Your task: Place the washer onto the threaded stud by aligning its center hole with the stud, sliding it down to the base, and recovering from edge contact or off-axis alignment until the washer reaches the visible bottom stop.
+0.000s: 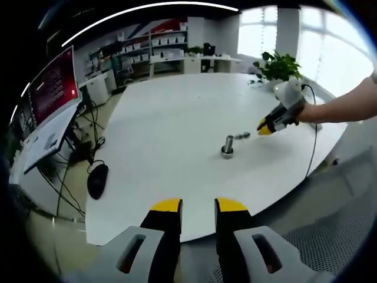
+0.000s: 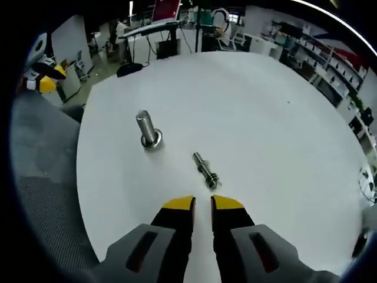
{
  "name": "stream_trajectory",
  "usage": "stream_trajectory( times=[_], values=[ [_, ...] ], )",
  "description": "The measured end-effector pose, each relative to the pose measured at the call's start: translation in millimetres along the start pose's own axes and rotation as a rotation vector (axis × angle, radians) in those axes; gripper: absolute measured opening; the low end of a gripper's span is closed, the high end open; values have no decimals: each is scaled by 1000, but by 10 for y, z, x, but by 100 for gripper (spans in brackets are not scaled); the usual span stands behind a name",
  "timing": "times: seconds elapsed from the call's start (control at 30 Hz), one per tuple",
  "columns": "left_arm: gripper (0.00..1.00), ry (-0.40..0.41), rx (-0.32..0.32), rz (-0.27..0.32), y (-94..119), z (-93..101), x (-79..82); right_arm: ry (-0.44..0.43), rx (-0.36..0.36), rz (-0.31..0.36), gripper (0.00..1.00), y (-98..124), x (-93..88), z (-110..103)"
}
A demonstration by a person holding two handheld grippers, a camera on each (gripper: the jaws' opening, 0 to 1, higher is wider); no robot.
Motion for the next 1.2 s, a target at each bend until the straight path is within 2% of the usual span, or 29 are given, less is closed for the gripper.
stream_trajectory(
  times=[0.47, 0.53, 0.57, 0.67, 1.07, 1.2],
  values=[
    [19, 14, 17, -3, 3, -23, -2, 129, 45, -10, 16, -415, 448, 145],
    [19, 19, 20, -2, 5, -28, -3, 153, 58, -42, 16, -470, 457, 152],
    [19, 19, 21, -2, 6, -29, -3, 166, 69, -79, 16, -512, 444, 161],
    [19, 20, 22, 0, 7, -25, -1, 164, 77, -102, 16, -568, 435, 177],
    [19, 26, 23, 19, 17, -27, 14, 175, 92, -139, 14, -635, 400, 213],
    [19, 25, 23, 17, 15, -27, 12, 169, 100, -143, 9, -627, 395, 208]
  ],
)
Point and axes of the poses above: the point that each gripper's makers call its tool centre point, and the gripper's own axes: y roughly backward along the fingers, z roughly to its right, x roughly out of its top, the point moved 10 cm from there along y, roughly backward along the fingers, and after that the axes turned 8 degrees about x, right-handed, at the moved point
